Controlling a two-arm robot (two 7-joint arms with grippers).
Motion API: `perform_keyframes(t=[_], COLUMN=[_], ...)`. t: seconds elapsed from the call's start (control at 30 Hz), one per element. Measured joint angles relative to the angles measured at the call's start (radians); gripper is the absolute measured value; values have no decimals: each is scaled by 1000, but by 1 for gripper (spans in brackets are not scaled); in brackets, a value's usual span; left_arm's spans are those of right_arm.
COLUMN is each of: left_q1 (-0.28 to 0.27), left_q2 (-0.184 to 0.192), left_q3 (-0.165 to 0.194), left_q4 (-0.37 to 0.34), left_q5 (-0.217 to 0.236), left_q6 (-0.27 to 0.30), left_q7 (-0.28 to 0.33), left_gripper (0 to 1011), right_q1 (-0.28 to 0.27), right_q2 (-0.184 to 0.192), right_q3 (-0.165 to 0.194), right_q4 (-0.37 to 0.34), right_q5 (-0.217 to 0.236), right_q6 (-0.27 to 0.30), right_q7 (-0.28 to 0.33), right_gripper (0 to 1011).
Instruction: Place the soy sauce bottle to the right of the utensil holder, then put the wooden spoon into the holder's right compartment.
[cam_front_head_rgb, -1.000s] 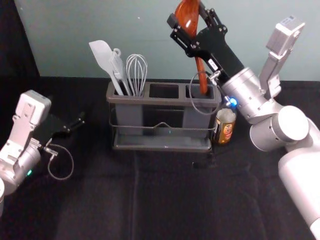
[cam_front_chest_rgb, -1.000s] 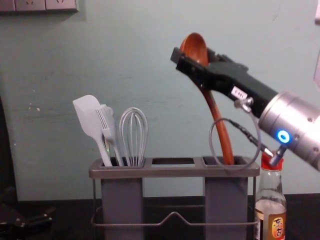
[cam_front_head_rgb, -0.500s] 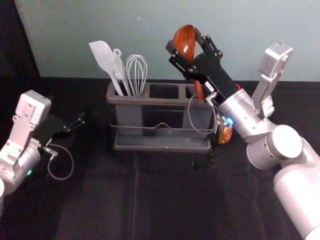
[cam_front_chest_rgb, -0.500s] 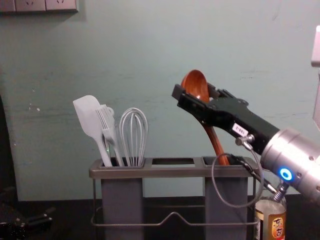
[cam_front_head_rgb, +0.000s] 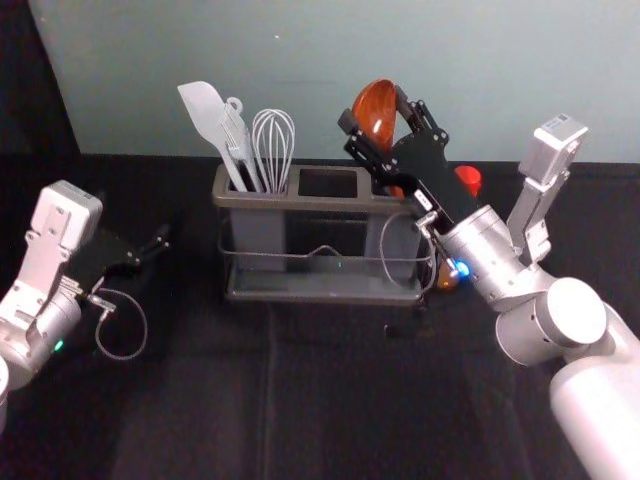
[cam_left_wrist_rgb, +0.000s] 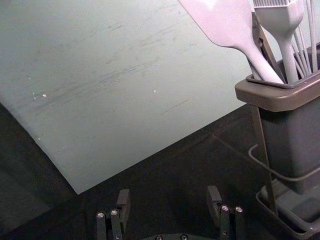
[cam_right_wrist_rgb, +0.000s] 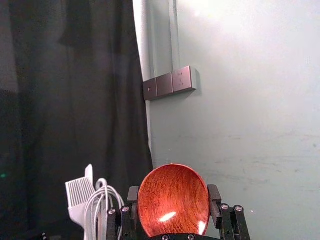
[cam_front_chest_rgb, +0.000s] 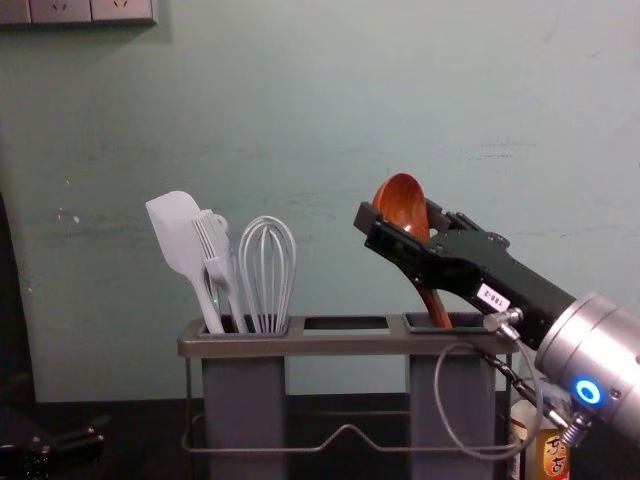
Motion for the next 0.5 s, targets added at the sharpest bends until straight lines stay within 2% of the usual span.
perform_keyframes(t=[0.4,0.5], left_q1=[0,0], left_q2=[0,0], left_q3=[0,0], left_q4=[0,0], left_q5=[0,0], left_q6=[0,0], left_q7=[0,0], left_gripper=[1005,1005], right_q1=[-20,-22], right_q2=[2,-1], right_q3=[5,10], right_q4=[-16,-18], right_q5=[-7,-5], right_q6=[0,-3], right_q7=[-2,-6], right_gripper=[841,916])
